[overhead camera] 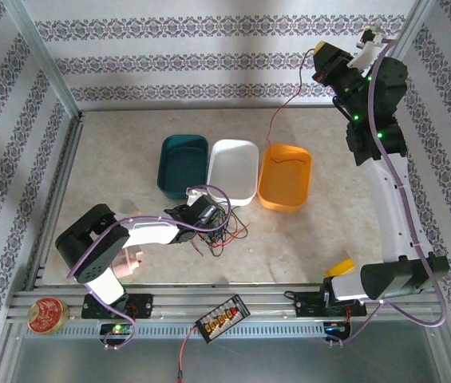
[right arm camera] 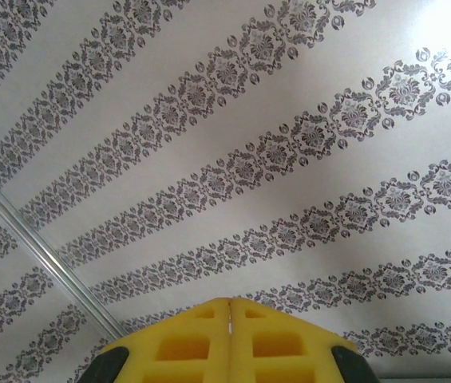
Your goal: Untangle the cables
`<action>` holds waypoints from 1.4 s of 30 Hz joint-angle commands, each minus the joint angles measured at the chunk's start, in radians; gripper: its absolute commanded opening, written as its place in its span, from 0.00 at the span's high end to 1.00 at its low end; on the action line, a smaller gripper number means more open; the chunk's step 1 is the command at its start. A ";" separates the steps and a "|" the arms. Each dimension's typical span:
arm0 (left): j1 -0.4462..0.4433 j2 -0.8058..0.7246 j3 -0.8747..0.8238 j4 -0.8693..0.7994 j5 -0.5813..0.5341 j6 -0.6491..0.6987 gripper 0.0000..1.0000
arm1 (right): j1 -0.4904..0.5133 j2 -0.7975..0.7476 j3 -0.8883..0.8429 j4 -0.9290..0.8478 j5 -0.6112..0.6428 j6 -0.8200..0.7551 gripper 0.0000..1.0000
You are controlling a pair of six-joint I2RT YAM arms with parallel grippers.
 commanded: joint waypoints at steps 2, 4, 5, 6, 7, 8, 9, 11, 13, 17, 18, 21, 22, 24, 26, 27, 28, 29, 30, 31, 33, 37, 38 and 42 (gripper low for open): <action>-0.032 0.033 0.006 -0.041 0.014 -0.001 1.00 | 0.010 -0.029 -0.018 0.043 -0.004 0.004 1.00; -0.034 0.035 0.008 -0.041 0.013 -0.003 1.00 | 0.009 -0.039 -0.050 0.043 0.004 0.001 1.00; -0.034 0.035 0.008 -0.041 0.012 -0.003 1.00 | 0.009 -0.046 -0.073 0.043 0.013 -0.004 1.00; -0.035 0.035 0.008 -0.041 0.012 -0.004 1.00 | 0.009 -0.055 -0.102 0.042 0.022 -0.012 1.00; -0.037 0.035 0.008 -0.040 0.013 -0.005 1.00 | 0.009 -0.066 -0.131 0.040 0.032 -0.019 1.00; -0.038 0.035 0.007 -0.040 0.012 -0.005 1.00 | 0.010 -0.080 -0.166 0.037 0.047 -0.026 1.00; -0.040 0.035 0.006 -0.042 0.012 -0.005 1.00 | 0.009 -0.096 -0.203 0.036 0.066 -0.034 1.00; -0.040 0.037 0.005 -0.043 0.010 -0.003 1.00 | 0.008 -0.125 -0.275 0.030 0.107 -0.044 1.00; -0.042 0.038 0.006 -0.045 0.009 -0.001 1.00 | 0.009 -0.157 -0.339 0.017 0.164 -0.057 1.00; -0.042 0.041 0.008 -0.045 0.010 0.000 1.00 | 0.010 -0.209 -0.449 0.004 0.293 -0.099 1.00; -0.042 0.043 0.008 -0.044 0.011 0.000 1.00 | 0.009 -0.216 -0.467 0.002 0.316 -0.110 1.00; -0.043 0.051 0.013 -0.044 0.013 0.002 1.00 | 0.009 -0.229 -0.507 -0.013 0.384 -0.136 1.00; -0.044 0.053 0.014 -0.045 0.012 0.002 1.00 | 0.011 -0.233 -0.517 -0.019 0.409 -0.143 1.00; -0.045 0.057 0.017 -0.045 0.014 0.004 1.00 | 0.018 -0.240 -0.541 -0.027 0.468 -0.162 1.00; -0.046 0.059 0.019 -0.044 0.014 0.005 1.00 | 0.034 -0.247 -0.562 -0.030 0.536 -0.191 1.00; -0.046 0.059 0.019 -0.045 0.012 0.005 1.00 | 0.041 -0.247 -0.572 -0.031 0.564 -0.202 1.00; -0.046 0.061 0.020 -0.044 0.013 0.006 1.00 | 0.045 -0.249 -0.581 -0.031 0.583 -0.209 1.00; -0.046 0.063 0.022 -0.044 0.013 0.006 1.00 | 0.053 -0.249 -0.591 -0.030 0.604 -0.218 1.00; -0.046 0.065 0.022 -0.045 0.013 0.007 1.00 | 0.062 -0.247 -0.600 -0.031 0.627 -0.227 1.00; -0.047 0.067 0.023 -0.044 0.013 0.008 1.00 | 0.070 -0.244 -0.607 -0.031 0.644 -0.236 1.00; -0.048 0.070 0.028 -0.046 0.014 0.009 1.00 | 0.093 -0.234 -0.625 -0.026 0.676 -0.253 1.00; -0.050 0.070 0.028 -0.048 0.011 0.009 1.00 | 0.130 -0.206 -0.661 -0.021 0.702 -0.257 1.00; -0.051 0.070 0.028 -0.047 0.011 0.009 1.00 | 0.141 -0.195 -0.671 -0.021 0.711 -0.259 1.00; -0.053 0.070 0.028 -0.050 0.010 0.010 1.00 | 0.185 -0.145 -0.695 -0.016 0.760 -0.277 1.00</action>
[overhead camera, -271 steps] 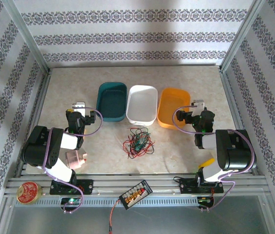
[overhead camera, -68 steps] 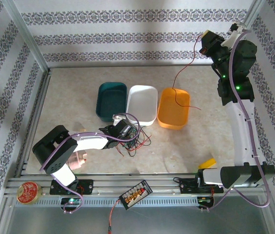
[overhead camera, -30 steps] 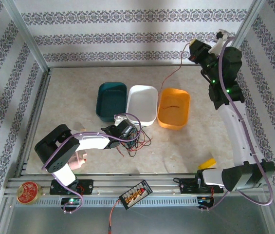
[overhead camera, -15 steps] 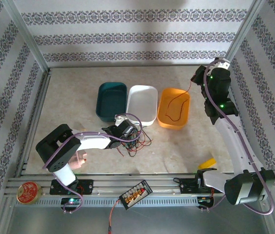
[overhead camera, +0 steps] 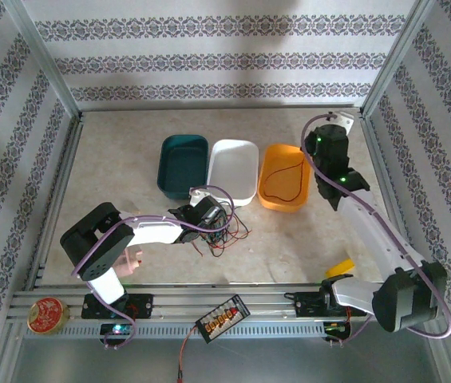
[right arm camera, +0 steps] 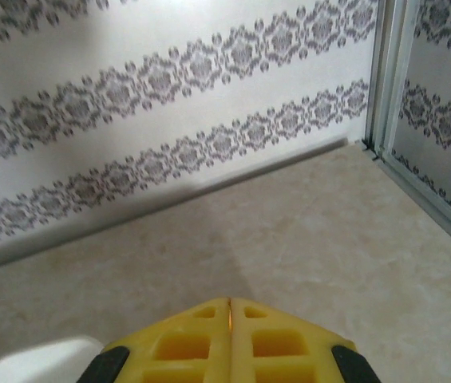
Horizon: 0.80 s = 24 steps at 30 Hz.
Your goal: Untangle the cables
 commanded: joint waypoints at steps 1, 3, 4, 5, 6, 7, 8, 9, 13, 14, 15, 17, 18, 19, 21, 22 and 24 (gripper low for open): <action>-0.032 0.037 0.002 -0.048 0.045 0.010 1.00 | 0.033 0.044 -0.027 0.012 0.087 -0.040 1.00; -0.032 0.037 0.002 -0.048 0.046 0.012 1.00 | 0.054 0.074 -0.034 0.015 0.111 -0.054 1.00; -0.034 0.037 0.002 -0.049 0.046 0.012 1.00 | 0.061 0.087 -0.036 0.017 0.116 -0.057 1.00; -0.034 0.037 0.002 -0.049 0.046 0.013 1.00 | 0.067 0.104 -0.038 0.015 0.119 -0.059 1.00; -0.034 0.038 0.002 -0.050 0.045 0.014 1.00 | 0.071 0.120 -0.040 0.015 0.116 -0.060 1.00; -0.034 0.038 0.002 -0.049 0.045 0.015 1.00 | 0.074 0.137 -0.041 0.012 0.108 -0.058 1.00; -0.034 0.038 0.002 -0.049 0.046 0.016 1.00 | 0.074 0.152 -0.043 0.012 0.098 -0.055 1.00; -0.034 0.039 0.004 -0.049 0.047 0.016 1.00 | 0.074 0.167 -0.046 0.008 0.082 -0.049 1.00; -0.034 0.040 0.004 -0.050 0.046 0.016 1.00 | 0.071 0.230 -0.050 -0.014 -0.021 -0.026 1.00; -0.034 0.040 0.004 -0.050 0.047 0.018 1.00 | 0.071 0.249 -0.048 -0.026 -0.055 -0.019 1.00; -0.034 0.042 0.005 -0.051 0.047 0.018 1.00 | 0.070 0.268 -0.047 -0.035 -0.087 -0.013 1.00; -0.034 0.042 0.008 -0.052 0.046 0.021 1.00 | 0.069 0.302 -0.049 -0.050 -0.148 0.002 1.00; -0.034 0.043 0.010 -0.053 0.046 0.021 1.00 | 0.068 0.319 -0.051 -0.051 -0.181 0.006 1.00; -0.034 0.043 0.012 -0.054 0.047 0.022 1.00 | 0.068 0.333 -0.053 -0.055 -0.203 0.015 1.00; -0.034 0.045 0.017 -0.054 0.048 0.022 1.00 | 0.065 0.364 -0.059 -0.058 -0.242 0.036 1.00; -0.034 0.046 0.019 -0.054 0.048 0.024 1.00 | 0.063 0.376 -0.063 -0.054 -0.255 0.048 1.00; -0.036 0.050 0.023 -0.055 0.049 0.023 1.00 | 0.056 0.401 -0.076 -0.036 -0.282 0.074 1.00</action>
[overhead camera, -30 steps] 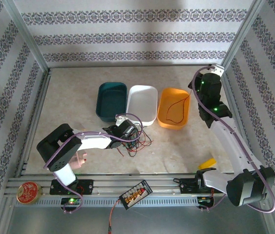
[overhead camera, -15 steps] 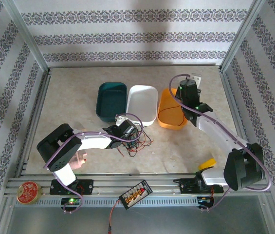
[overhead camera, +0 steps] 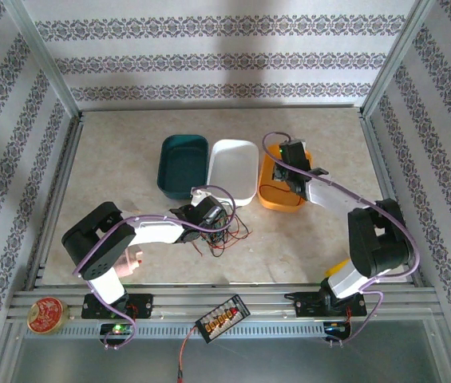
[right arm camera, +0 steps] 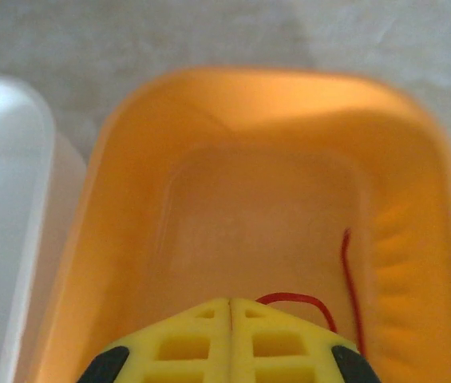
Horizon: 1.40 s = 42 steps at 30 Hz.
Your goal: Untangle the cables
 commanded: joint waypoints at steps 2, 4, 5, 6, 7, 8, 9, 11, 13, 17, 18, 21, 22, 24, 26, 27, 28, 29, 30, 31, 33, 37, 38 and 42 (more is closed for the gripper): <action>-0.030 0.040 0.011 -0.053 0.055 0.006 1.00 | -0.020 0.056 -0.019 -0.001 -0.109 0.077 1.00; -0.030 0.038 0.011 -0.055 0.051 0.002 1.00 | -0.028 0.084 -0.011 0.000 -0.138 0.094 1.00; -0.031 0.035 0.009 -0.055 0.049 0.000 1.00 | -0.031 0.095 -0.007 0.003 -0.153 0.100 1.00; -0.031 0.033 0.006 -0.056 0.048 -0.002 1.00 | -0.035 0.103 -0.004 0.007 -0.168 0.103 1.00; -0.031 0.032 0.005 -0.056 0.046 -0.003 1.00 | -0.037 0.107 -0.002 0.010 -0.178 0.109 1.00; -0.031 0.031 0.002 -0.056 0.044 -0.006 1.00 | -0.039 0.107 -0.001 0.015 -0.185 0.115 1.00; -0.031 0.029 0.004 -0.055 0.042 -0.007 1.00 | -0.040 0.102 -0.002 0.021 -0.190 0.118 1.00; -0.033 0.029 0.002 -0.055 0.040 -0.009 1.00 | -0.043 0.087 -0.003 0.027 -0.192 0.127 0.95; -0.033 0.027 0.003 -0.055 0.038 -0.009 1.00 | -0.048 0.063 -0.006 0.027 -0.193 0.140 0.77; -0.034 0.022 0.002 -0.057 0.034 -0.015 1.00 | -0.060 -0.007 -0.021 0.027 -0.192 0.151 0.51; -0.034 0.019 0.000 -0.055 0.031 -0.017 1.00 | -0.064 -0.024 -0.023 0.026 -0.193 0.151 0.48; -0.034 0.012 -0.006 -0.051 0.027 -0.022 1.00 | -0.073 -0.077 -0.033 0.022 -0.192 0.145 0.45; -0.034 0.010 -0.007 -0.052 0.028 -0.023 1.00 | -0.075 -0.093 -0.035 0.019 -0.192 0.139 0.44; -0.034 0.005 -0.009 -0.049 0.025 -0.025 1.00 | -0.078 -0.129 -0.038 0.014 -0.195 0.125 0.42; -0.034 0.000 -0.012 -0.046 0.025 -0.025 1.00 | -0.077 -0.166 -0.041 0.002 -0.211 0.108 0.42; -0.034 -0.004 -0.013 -0.043 0.025 -0.025 1.00 | -0.075 -0.186 -0.045 -0.005 -0.227 0.097 0.42; -0.034 -0.006 -0.016 -0.040 0.027 -0.025 1.00 | -0.071 -0.209 -0.051 -0.013 -0.250 0.088 0.43; -0.034 -0.008 -0.017 -0.035 0.028 -0.023 1.00 | -0.064 -0.230 -0.059 -0.019 -0.273 0.082 0.43; -0.034 -0.010 -0.019 -0.032 0.028 -0.022 1.00 | -0.055 -0.255 -0.074 -0.026 -0.308 0.080 0.44; -0.034 -0.011 -0.021 -0.028 0.028 -0.025 1.00 | -0.037 -0.280 -0.093 -0.026 -0.351 0.078 0.45; -0.034 -0.012 -0.022 -0.024 0.028 -0.026 1.00 | 0.013 -0.325 -0.136 -0.029 -0.431 0.068 0.45; -0.034 -0.017 -0.030 -0.009 0.029 -0.029 1.00 | 0.165 -0.366 -0.212 -0.059 -0.560 0.035 0.46; -0.034 -0.018 -0.030 -0.007 0.028 -0.029 1.00 | 0.199 -0.362 -0.225 -0.061 -0.584 0.031 0.47; -0.034 -0.016 -0.030 -0.003 0.025 -0.029 1.00 | 0.316 -0.300 -0.223 -0.151 -0.585 -0.056 0.52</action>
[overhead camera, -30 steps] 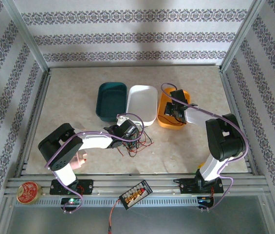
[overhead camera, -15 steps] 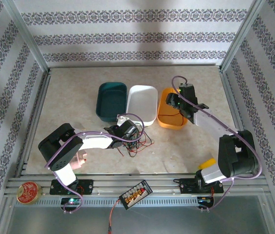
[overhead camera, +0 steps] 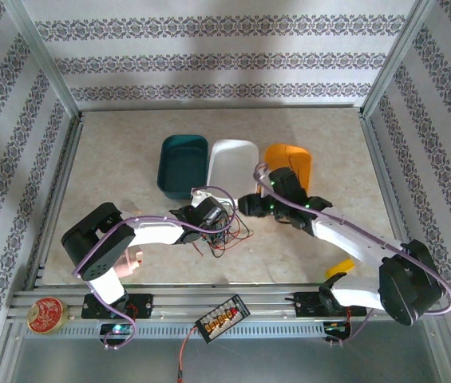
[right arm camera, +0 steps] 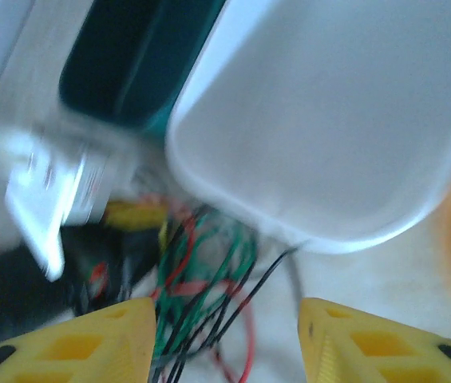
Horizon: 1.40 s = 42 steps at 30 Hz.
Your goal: Untangle the cables
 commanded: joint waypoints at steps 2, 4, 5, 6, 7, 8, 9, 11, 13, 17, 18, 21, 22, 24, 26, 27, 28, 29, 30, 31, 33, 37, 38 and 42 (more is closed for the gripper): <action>-0.027 -0.007 -0.019 -0.014 0.026 -0.023 1.00 | 0.045 0.080 0.003 -0.103 -0.087 -0.099 0.53; -0.026 -0.009 -0.020 -0.017 0.022 -0.026 1.00 | 0.048 0.139 0.003 -0.102 -0.120 -0.101 0.54; -0.027 -0.010 -0.021 -0.016 0.020 -0.027 1.00 | 0.048 0.166 0.005 -0.102 -0.119 -0.099 0.55; -0.026 -0.013 -0.023 -0.015 0.019 -0.030 1.00 | 0.050 0.196 0.010 -0.102 -0.116 -0.099 0.55; -0.026 -0.015 -0.025 -0.015 0.017 -0.031 1.00 | 0.051 0.223 0.012 -0.094 -0.110 -0.095 0.56; -0.026 -0.017 -0.027 -0.014 0.016 -0.031 1.00 | 0.051 0.243 0.014 -0.084 -0.104 -0.090 0.56; -0.026 -0.018 -0.027 -0.014 0.016 -0.031 1.00 | 0.052 0.265 0.013 -0.067 -0.102 -0.086 0.56; -0.026 -0.017 -0.026 -0.014 0.016 -0.030 1.00 | 0.053 0.298 0.020 -0.048 -0.090 -0.082 0.57; -0.026 -0.014 -0.020 -0.019 0.018 -0.025 1.00 | 0.053 0.323 0.029 -0.039 -0.096 -0.082 0.57; -0.027 -0.008 -0.012 -0.027 0.021 -0.019 1.00 | 0.053 0.335 0.034 -0.026 -0.095 -0.082 0.58; -0.027 -0.007 -0.011 -0.027 0.021 -0.017 1.00 | 0.053 0.337 0.035 -0.021 -0.097 -0.083 0.58; -0.027 -0.003 -0.008 -0.025 0.024 -0.017 1.00 | 0.056 0.345 0.048 -0.013 -0.102 -0.086 0.58; -0.026 -0.002 -0.008 -0.026 0.024 -0.016 1.00 | 0.058 0.352 0.056 -0.014 -0.102 -0.087 0.59; -0.027 0.000 -0.003 -0.028 0.024 -0.014 1.00 | 0.060 0.364 0.068 -0.014 -0.101 -0.088 0.60; -0.027 0.000 -0.003 -0.031 0.022 -0.015 1.00 | 0.059 0.371 0.075 -0.014 -0.090 -0.087 0.66; -0.027 0.000 -0.002 -0.033 0.022 -0.016 1.00 | 0.059 0.367 0.075 -0.014 -0.071 -0.084 0.72; -0.027 -0.002 -0.001 -0.035 0.022 -0.018 1.00 | 0.059 0.357 0.073 -0.013 -0.046 -0.080 0.79; -0.027 -0.002 -0.001 -0.037 0.019 -0.019 1.00 | 0.059 0.346 0.070 -0.013 -0.021 -0.077 0.83; -0.027 -0.002 -0.003 -0.038 0.021 -0.020 1.00 | 0.058 0.324 0.062 -0.013 0.012 -0.074 0.86; -0.027 -0.002 -0.005 -0.038 0.019 -0.020 1.00 | 0.058 0.299 0.053 -0.013 0.051 -0.072 0.88; -0.026 0.001 -0.006 -0.039 0.017 -0.020 1.00 | 0.056 0.247 0.037 -0.018 0.118 -0.073 0.91; -0.027 0.016 -0.004 -0.047 0.003 -0.026 1.00 | 0.054 0.122 0.016 -0.045 0.253 -0.080 0.96; -0.027 0.020 -0.004 -0.047 0.001 -0.029 1.00 | 0.053 0.097 0.016 -0.055 0.281 -0.080 0.96; -0.026 0.030 -0.005 -0.057 -0.013 -0.043 1.00 | 0.042 -0.018 0.011 -0.081 0.383 -0.082 1.00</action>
